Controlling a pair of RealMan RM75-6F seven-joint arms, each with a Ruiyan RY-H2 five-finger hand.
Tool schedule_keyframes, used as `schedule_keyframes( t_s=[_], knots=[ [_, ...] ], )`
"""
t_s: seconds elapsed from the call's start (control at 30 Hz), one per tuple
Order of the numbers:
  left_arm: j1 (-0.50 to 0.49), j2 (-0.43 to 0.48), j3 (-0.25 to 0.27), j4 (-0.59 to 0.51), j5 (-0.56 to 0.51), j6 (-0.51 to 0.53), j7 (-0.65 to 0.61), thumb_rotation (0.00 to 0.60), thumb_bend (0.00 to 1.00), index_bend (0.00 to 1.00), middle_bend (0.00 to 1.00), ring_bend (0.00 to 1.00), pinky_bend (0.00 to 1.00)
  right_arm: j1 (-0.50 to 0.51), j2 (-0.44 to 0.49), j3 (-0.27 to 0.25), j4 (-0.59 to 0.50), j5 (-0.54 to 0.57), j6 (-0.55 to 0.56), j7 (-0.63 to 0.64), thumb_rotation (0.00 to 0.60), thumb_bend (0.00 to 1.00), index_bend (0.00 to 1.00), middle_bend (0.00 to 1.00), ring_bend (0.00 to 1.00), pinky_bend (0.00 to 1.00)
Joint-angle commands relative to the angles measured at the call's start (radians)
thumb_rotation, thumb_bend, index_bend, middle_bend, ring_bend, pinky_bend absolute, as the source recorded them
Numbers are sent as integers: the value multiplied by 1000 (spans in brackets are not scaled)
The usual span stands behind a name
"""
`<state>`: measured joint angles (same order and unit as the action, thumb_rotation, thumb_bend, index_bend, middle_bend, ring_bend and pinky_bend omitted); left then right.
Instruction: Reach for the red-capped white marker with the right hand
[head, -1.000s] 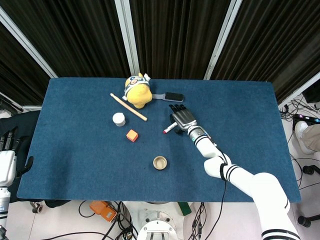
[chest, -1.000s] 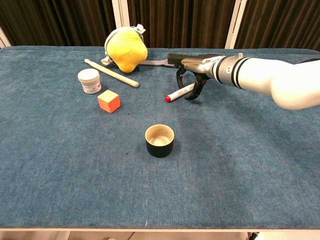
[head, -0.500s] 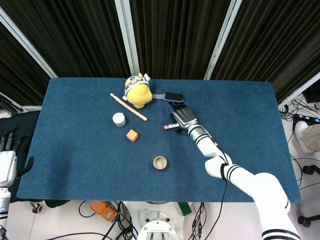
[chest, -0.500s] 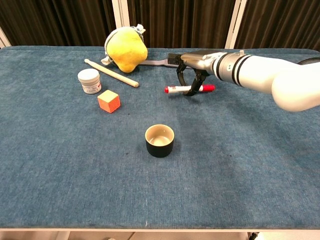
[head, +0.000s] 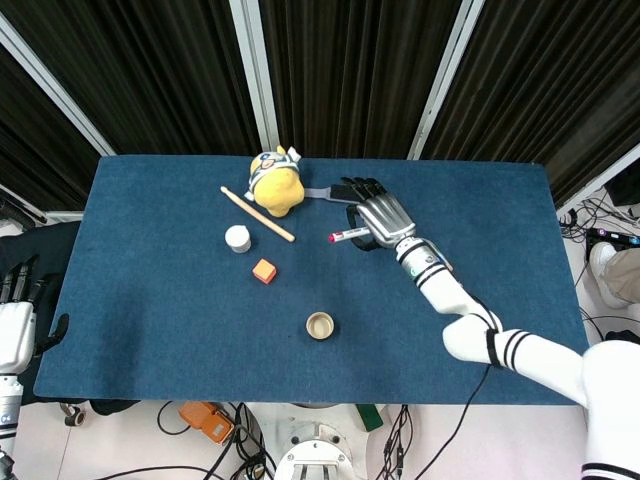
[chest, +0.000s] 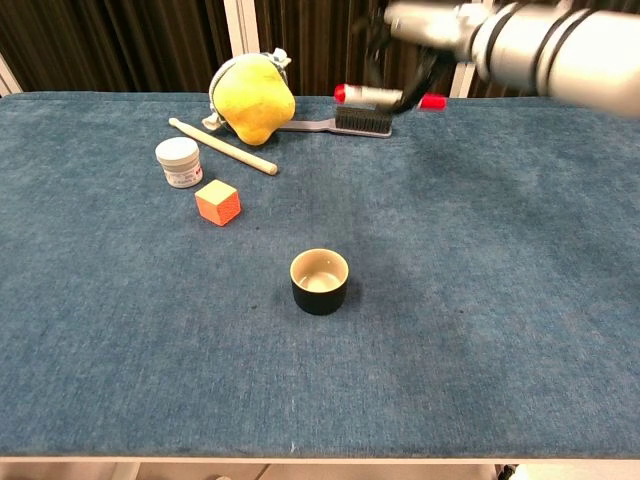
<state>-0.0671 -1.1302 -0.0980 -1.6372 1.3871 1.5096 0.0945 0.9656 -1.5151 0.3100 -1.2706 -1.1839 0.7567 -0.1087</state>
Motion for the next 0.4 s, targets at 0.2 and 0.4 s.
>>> schedule_keyframes(
  t_s=[0.2,0.4],
  knots=[
    [2,1,0,-3,0,5,5,600,340,214,0,0,170,-118,373,-6,-495,-7,112,-147,600,546,671,63,105,128],
    [3,-1,-2,-2,-1,7,9,600,339,214,0,0,170,-160,486,-38,-656,-67,139,-164,600,546,671,63,107,135]
  ],
)
